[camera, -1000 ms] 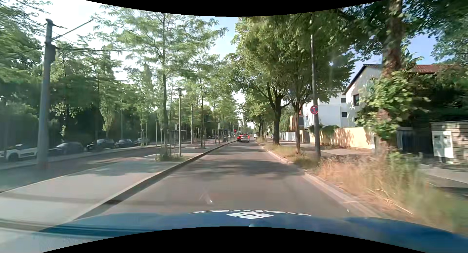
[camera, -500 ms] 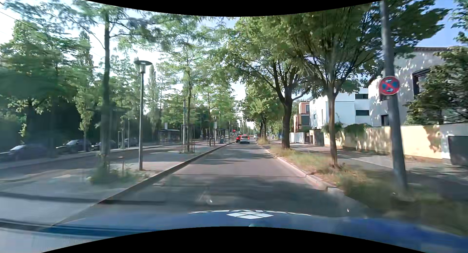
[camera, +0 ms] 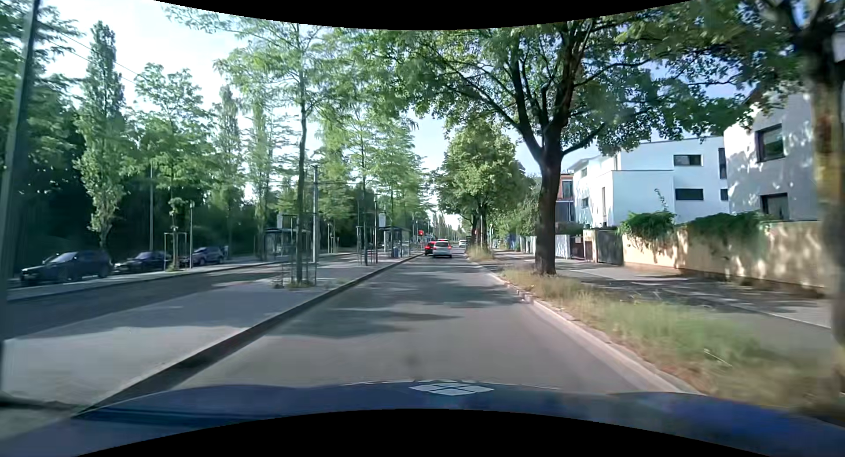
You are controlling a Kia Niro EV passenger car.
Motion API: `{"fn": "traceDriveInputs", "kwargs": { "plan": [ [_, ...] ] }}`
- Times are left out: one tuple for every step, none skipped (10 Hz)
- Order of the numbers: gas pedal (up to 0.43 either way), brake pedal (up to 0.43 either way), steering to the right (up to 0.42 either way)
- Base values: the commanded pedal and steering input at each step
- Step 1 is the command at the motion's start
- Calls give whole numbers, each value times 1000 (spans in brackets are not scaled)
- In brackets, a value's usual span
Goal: Follow the waypoints while adhering to traffic rules and regulations
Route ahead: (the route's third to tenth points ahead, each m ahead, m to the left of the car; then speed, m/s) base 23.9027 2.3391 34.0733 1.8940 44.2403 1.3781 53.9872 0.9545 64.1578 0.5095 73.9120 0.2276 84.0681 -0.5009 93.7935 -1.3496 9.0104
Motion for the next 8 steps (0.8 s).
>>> {"fn": "traceDriveInputs", "kwargs": {
  "plan": [
    [0, 0, -2],
    [0, 0, -2],
    [0, 0, -2],
    [0, 0, -2],
    [0, 0, -2],
    [0, 0, -2],
    [0, 0, -2],
    [0, 0, 0]
  ]
}}
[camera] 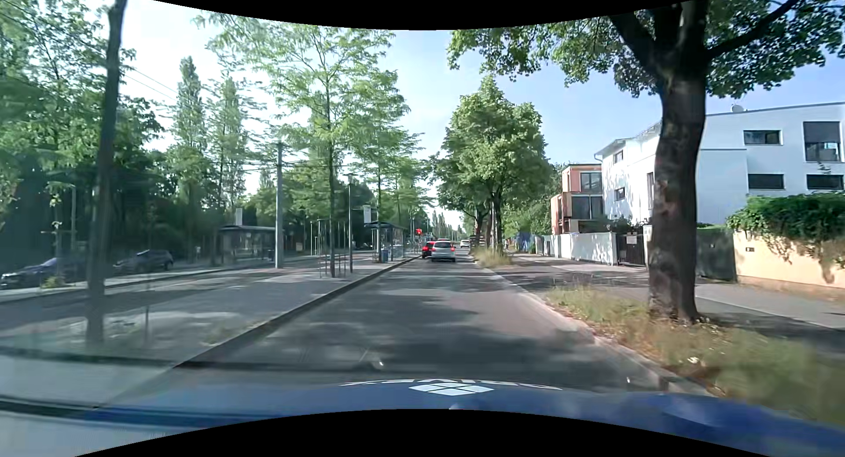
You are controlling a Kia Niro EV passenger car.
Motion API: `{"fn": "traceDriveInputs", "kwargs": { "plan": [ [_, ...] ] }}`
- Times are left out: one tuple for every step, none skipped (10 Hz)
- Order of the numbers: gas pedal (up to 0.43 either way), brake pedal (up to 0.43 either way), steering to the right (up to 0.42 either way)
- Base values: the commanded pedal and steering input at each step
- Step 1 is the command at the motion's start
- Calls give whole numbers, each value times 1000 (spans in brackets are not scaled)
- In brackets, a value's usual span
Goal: Follow the waypoints while adhering to traffic rules and regulations
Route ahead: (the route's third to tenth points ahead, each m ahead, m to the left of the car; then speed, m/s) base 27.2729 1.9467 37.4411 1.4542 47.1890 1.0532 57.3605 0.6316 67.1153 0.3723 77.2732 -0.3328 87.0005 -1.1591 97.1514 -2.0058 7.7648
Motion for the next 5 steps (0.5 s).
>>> {"fn": "traceDriveInputs", "kwargs": {
  "plan": [
    [0, 0, 3],
    [0, 0, 6],
    [0, 0, 7],
    [0, 0, 7],
    [0, 0, 7]
  ]
}}
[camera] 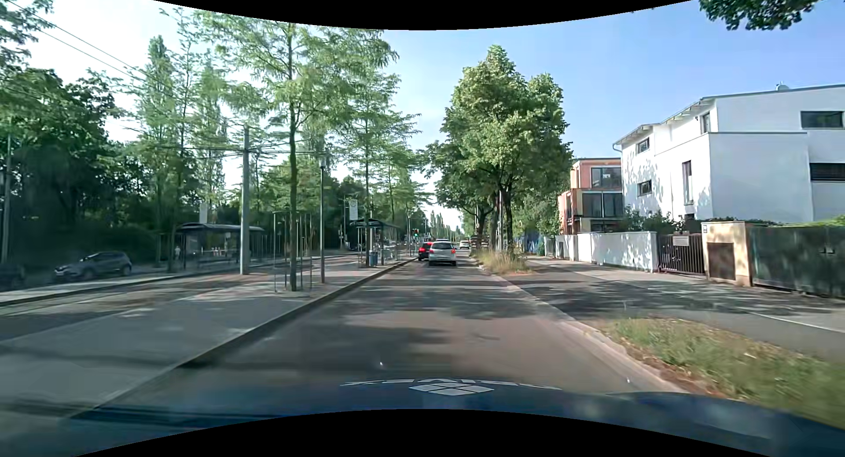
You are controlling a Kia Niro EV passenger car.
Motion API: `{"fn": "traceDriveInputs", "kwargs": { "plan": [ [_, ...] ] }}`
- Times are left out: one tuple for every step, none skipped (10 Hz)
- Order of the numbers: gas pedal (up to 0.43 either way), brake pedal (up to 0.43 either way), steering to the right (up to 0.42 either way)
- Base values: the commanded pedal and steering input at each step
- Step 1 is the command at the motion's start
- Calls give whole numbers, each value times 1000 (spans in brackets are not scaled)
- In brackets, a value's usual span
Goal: Follow the waypoints while adhering to traffic rules and regulations
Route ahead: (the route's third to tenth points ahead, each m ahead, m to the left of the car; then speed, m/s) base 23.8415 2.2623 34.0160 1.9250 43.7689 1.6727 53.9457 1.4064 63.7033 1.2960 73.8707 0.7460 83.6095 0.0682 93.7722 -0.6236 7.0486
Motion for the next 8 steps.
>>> {"fn": "traceDriveInputs", "kwargs": {
  "plan": [
    [0, 0, 7],
    [0, 0, 7],
    [0, 0, 7],
    [0, 0, 7],
    [0, 0, 7],
    [0, 0, 6],
    [0, 0, 6],
    [0, 0, 6]
  ]
}}
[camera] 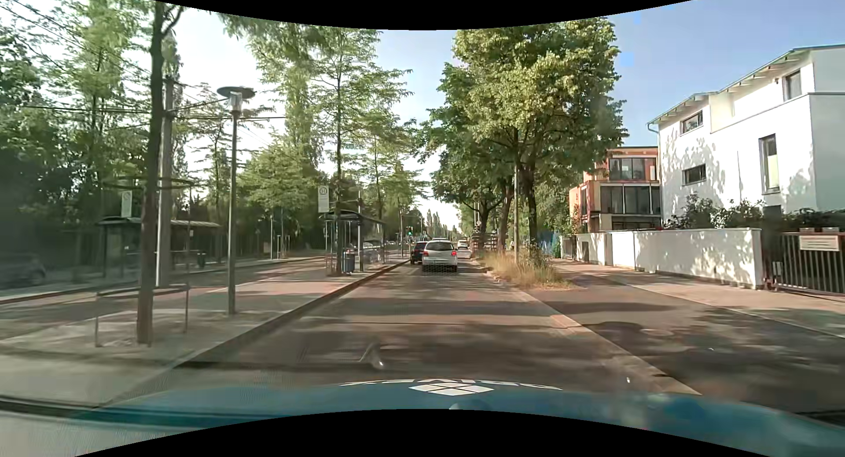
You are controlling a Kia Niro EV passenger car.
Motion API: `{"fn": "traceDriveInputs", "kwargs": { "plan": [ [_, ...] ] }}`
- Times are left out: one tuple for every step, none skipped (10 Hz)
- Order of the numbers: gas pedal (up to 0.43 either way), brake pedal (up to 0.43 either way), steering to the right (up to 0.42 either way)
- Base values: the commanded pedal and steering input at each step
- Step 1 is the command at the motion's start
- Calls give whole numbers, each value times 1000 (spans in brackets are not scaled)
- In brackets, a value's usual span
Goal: Follow the waypoints while adhering to traffic rules and regulations
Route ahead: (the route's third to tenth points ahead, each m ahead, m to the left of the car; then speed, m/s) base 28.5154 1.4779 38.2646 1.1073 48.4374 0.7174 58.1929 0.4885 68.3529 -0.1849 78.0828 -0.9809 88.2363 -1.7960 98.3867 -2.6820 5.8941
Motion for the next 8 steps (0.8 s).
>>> {"fn": "traceDriveInputs", "kwargs": {
  "plan": [
    [0, 0, 6],
    [0, 0, 6],
    [0, 0, 5],
    [0, 18, 6],
    [0, 61, 5],
    [0, 128, 5],
    [0, 159, 5],
    [0, 165, 4]
  ]
}}
